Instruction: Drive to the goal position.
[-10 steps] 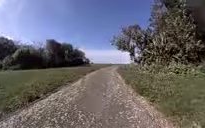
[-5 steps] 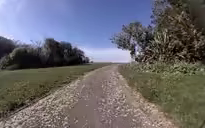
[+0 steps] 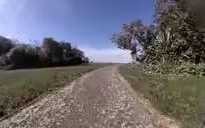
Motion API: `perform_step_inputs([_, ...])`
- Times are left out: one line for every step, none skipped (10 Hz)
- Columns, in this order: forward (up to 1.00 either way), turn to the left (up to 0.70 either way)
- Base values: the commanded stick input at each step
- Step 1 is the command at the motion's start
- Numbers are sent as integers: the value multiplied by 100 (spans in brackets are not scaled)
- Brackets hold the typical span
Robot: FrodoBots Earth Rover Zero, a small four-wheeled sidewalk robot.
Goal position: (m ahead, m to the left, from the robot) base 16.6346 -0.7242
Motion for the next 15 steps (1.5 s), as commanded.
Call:
perform_step_inputs([70,0])
perform_step_inputs([70,0])
perform_step_inputs([70,0])
perform_step_inputs([70,0])
perform_step_inputs([70,0])
perform_step_inputs([70,0])
perform_step_inputs([70,0])
perform_step_inputs([70,0])
perform_step_inputs([70,0])
perform_step_inputs([70,0])
perform_step_inputs([70,0])
perform_step_inputs([70,-14])
perform_step_inputs([70,-4])
perform_step_inputs([70,0])
perform_step_inputs([70,0])
